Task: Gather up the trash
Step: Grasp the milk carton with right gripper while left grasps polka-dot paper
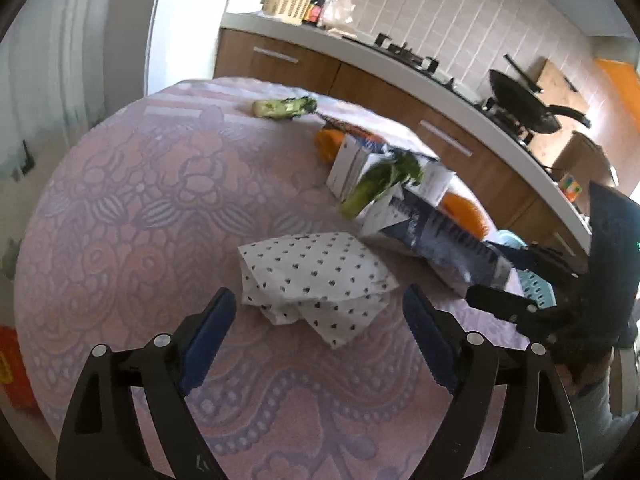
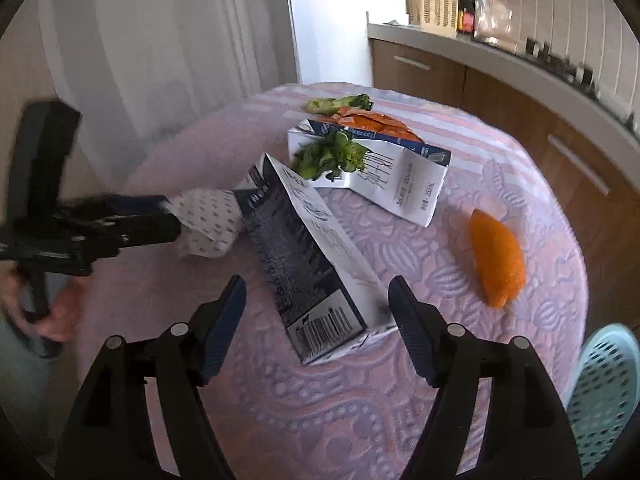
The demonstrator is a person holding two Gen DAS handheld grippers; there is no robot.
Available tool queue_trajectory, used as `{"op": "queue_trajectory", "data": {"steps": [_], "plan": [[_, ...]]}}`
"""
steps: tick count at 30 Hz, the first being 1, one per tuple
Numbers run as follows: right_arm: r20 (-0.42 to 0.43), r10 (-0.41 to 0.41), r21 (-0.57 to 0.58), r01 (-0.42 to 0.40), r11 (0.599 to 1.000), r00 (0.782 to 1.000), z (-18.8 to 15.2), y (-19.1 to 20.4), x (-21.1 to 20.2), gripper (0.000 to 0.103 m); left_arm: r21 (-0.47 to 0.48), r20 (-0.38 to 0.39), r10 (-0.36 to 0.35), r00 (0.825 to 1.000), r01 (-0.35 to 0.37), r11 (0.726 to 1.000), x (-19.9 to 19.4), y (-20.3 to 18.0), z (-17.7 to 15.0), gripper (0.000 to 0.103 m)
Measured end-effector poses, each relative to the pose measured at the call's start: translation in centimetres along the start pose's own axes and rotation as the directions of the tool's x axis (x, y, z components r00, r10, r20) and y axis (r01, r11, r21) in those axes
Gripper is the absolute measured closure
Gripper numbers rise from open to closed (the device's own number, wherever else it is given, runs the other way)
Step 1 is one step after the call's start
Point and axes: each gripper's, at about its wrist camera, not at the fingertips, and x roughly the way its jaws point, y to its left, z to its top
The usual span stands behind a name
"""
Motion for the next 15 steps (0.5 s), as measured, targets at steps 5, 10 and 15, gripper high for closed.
{"op": "queue_trajectory", "data": {"steps": [5, 10, 15], "plan": [[0.006, -0.065, -0.031, 0.065, 0.997, 0.998, 0.8, 0.6, 1.6, 0.053, -0.036, -0.010, 0.024, 1.000, -0.024, 0.999, 1.2, -0.3, 0.6, 0.020], [0.026, 0.017, 0.041, -0.018, 0.999, 1.000, 0.3, -0.9, 0.1, 0.066, -0.087, 0.006, 0.028, 1.000, -0.028, 0.996, 1.8, 0.1, 1.3, 0.020], [0.034, 0.042, 0.102, -0.045, 0.994, 0.999, -1.0, -2.1, -1.2, 0.066, -0.085, 0.013, 0.089, 0.996, -0.088, 0.993, 3.0, -0.7, 1.6, 0.020]]}}
